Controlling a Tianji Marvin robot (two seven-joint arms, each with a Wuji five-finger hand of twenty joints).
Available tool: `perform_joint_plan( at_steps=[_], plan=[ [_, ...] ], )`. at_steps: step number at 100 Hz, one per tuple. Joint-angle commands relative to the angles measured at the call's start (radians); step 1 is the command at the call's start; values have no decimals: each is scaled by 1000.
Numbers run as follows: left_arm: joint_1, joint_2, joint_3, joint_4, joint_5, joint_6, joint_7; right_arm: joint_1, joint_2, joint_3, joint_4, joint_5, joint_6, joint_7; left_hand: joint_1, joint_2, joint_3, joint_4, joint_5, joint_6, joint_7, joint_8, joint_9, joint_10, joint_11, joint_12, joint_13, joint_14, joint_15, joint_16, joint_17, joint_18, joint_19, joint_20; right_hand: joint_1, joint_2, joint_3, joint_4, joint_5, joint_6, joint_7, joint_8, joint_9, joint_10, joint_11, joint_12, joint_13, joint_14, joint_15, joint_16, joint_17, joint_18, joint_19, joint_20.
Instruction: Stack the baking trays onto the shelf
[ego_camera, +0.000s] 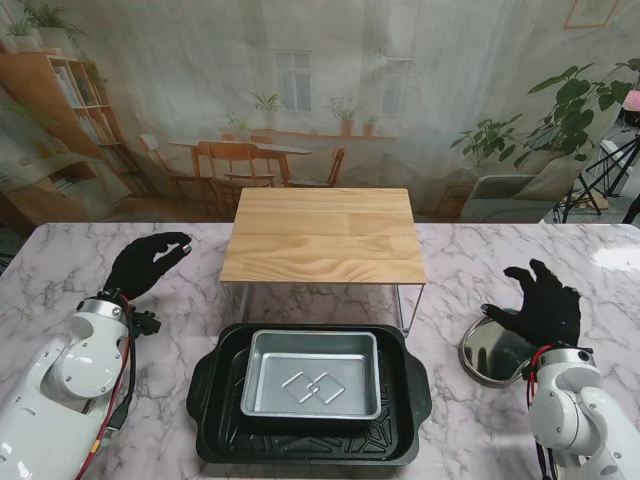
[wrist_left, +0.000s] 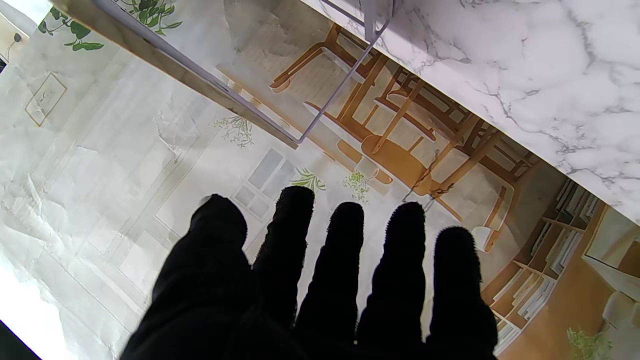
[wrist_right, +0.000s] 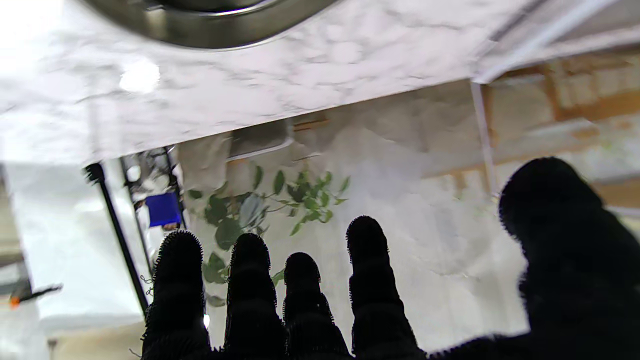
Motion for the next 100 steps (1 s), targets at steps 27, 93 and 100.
perform_joint_plan(
  at_steps=[27,93,100],
  plan=[
    [1,-1,4,-2,3,13,-14,81,34,-5,108,-91,128,43,35,46,-22,25,-21,6,-2,0,-1,1,13,11,-35,1,-15,13,-17,-1,-23,16,54,-100,181,6,10,-132,74,38,-31,-21,-83,-23,-54,-30,-73,-30,-31,-40,-42,-9],
    [0,0,8,2,7,25,-15,195,70,-99,302,-210,239,69,35,52,-22,27,-18,8,0,-1,1,1,17,13,-33,1,-9,16,-16,-3,-23,23,55,-160,232,-24,160,47,128,90,49,29,525,410,46,-10,477,274,49,-110,377,32],
    [-1,0,9,4,11,24,-14,208,72,-108,313,-209,246,75,36,51,-22,28,-17,8,1,-1,0,1,18,13,-34,2,-9,16,-16,-3,-23,23,52,-151,219,-24,148,39,104,75,40,28,508,406,41,-14,473,274,40,-99,373,33]
  ],
)
